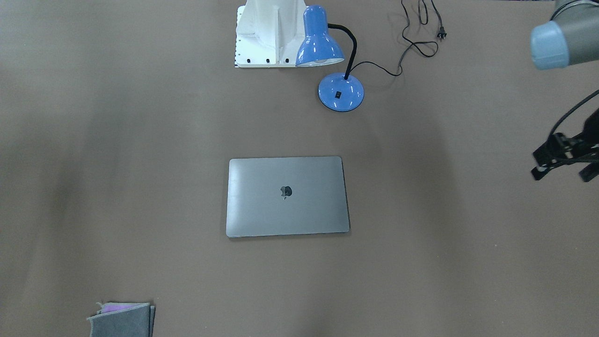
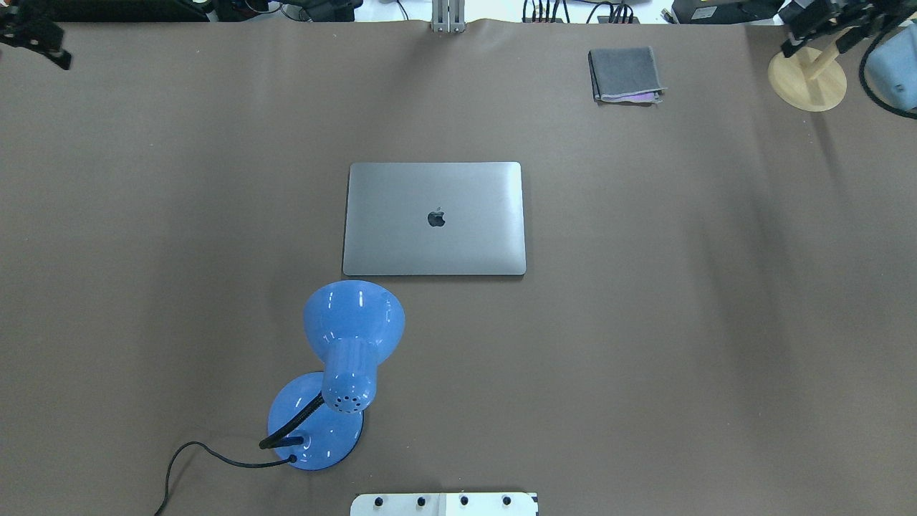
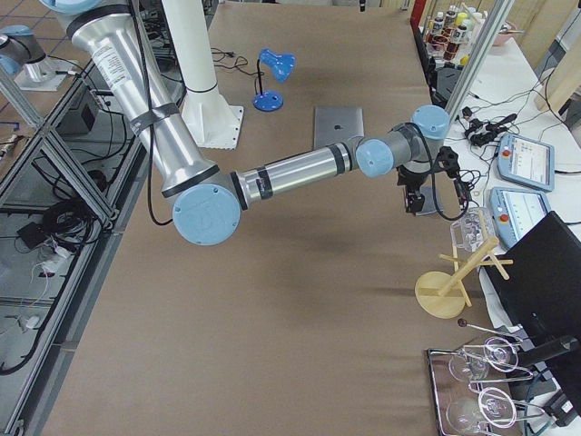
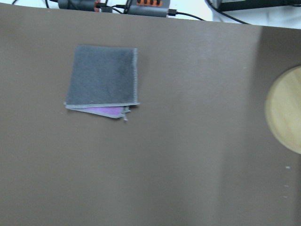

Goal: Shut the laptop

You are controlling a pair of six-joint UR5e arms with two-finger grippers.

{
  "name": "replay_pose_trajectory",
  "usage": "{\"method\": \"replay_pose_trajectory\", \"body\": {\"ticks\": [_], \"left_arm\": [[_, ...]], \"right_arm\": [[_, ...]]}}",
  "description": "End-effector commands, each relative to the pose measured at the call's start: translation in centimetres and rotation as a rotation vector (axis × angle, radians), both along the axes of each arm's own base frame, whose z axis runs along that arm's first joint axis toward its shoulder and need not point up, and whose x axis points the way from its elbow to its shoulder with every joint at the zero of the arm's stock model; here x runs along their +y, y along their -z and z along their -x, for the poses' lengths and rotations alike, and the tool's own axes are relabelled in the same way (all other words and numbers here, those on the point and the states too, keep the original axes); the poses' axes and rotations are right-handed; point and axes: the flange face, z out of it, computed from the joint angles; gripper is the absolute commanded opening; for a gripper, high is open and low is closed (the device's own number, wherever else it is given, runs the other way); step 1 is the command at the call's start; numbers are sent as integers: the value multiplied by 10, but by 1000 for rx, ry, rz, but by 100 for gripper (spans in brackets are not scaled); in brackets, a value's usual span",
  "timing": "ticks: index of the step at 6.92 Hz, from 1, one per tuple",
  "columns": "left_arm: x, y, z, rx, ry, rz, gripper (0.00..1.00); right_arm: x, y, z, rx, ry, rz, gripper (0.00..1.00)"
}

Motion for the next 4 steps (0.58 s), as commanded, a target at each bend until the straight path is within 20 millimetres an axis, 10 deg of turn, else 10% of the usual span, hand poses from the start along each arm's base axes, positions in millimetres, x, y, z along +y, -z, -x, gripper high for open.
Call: {"method": "replay_pose_trajectory", "body": {"ticks": [1, 4], "left_arm": [[35, -64, 72, -50, 7, 64, 98], [53, -128, 78, -63, 6, 159, 98]], "right_arm": [[45, -92, -62, 43, 38, 50, 100], [89, -147, -76, 54, 24, 128, 100]]}}
